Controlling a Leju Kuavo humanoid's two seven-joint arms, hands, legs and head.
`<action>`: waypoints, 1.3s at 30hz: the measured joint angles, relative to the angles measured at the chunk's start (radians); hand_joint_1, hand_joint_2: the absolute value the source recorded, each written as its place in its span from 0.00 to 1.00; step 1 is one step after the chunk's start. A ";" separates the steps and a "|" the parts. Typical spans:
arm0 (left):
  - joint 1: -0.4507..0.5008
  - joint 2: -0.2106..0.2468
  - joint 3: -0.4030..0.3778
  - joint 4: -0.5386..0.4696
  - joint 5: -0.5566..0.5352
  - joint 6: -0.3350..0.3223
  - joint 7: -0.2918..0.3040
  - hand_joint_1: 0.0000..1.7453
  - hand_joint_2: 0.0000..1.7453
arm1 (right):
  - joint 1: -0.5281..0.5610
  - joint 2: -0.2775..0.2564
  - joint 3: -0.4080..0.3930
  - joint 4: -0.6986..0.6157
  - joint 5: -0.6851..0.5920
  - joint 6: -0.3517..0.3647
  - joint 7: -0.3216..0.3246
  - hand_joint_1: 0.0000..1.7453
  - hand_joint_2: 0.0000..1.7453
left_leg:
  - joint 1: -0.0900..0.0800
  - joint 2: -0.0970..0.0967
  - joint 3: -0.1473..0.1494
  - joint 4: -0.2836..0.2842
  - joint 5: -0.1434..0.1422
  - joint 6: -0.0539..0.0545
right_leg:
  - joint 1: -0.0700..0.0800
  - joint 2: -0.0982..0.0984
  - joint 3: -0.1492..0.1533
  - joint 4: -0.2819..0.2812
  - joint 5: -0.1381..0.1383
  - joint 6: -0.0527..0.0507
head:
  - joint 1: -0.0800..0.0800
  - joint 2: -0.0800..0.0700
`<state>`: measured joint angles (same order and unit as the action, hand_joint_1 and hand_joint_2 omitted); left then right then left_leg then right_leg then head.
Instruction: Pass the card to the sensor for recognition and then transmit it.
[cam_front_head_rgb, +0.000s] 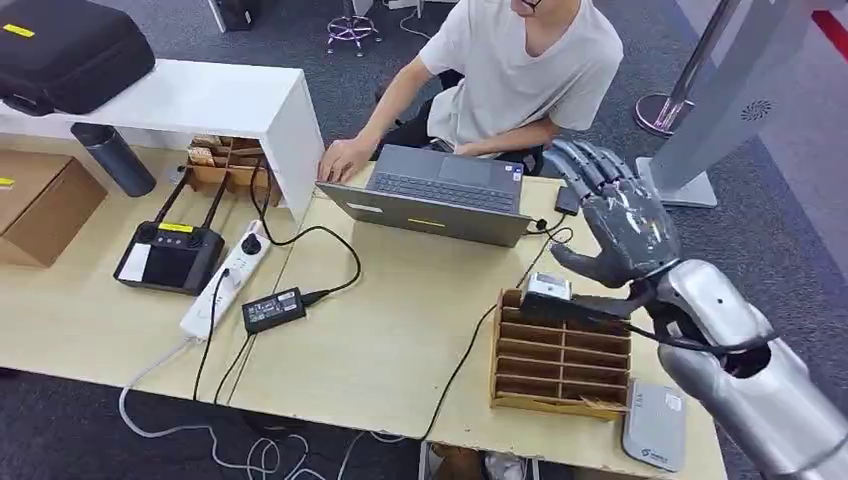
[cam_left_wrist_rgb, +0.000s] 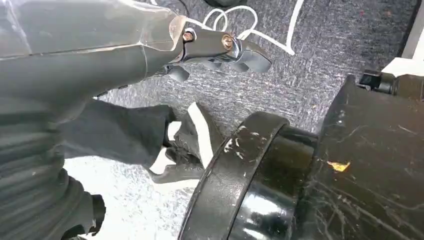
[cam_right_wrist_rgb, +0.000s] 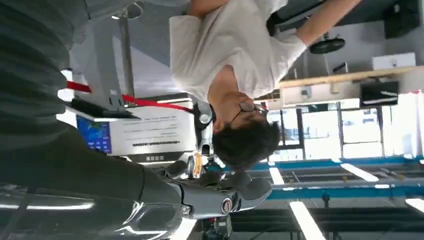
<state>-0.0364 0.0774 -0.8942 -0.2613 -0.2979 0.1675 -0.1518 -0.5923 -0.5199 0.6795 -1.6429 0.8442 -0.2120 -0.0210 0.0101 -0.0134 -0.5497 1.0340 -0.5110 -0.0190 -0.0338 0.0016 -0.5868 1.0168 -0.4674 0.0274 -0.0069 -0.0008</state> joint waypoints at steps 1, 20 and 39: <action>0.004 0.000 0.004 0.000 0.000 0.000 -0.002 0.00 1.00 | 0.036 -0.006 -0.019 -0.026 0.003 -0.018 -0.001 0.00 1.00 | 0.000 0.000 0.000 0.000 0.000 0.000 | 0.000 0.000 0.000 0.000 0.000 0.000 | -0.001 0.000; 0.033 -0.004 0.057 0.000 0.000 0.018 -0.040 0.00 1.00 | 0.530 -0.035 -0.269 -0.287 0.038 -0.144 -0.043 0.00 1.00 | 0.000 0.001 -0.001 0.000 0.000 0.000 | 0.000 0.001 -0.001 0.000 0.000 0.000 | 0.000 0.000; 0.037 -0.004 0.061 0.000 0.000 0.030 -0.041 0.00 1.00 | 0.734 0.004 -0.326 -0.307 0.047 -0.149 -0.045 0.00 1.00 | 0.000 0.002 -0.001 0.000 0.000 0.000 | 0.000 0.001 -0.001 0.000 0.000 0.000 | 0.000 0.000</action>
<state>0.0004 0.0732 -0.8328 -0.2609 -0.2979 0.1972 -0.1930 0.1413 -0.5162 0.3532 -1.9501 0.8911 -0.3613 -0.0660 0.0101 -0.0116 -0.5505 1.0336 -0.5113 -0.0186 -0.0339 0.0030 -0.5876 1.0167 -0.4675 0.0274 -0.0072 -0.0008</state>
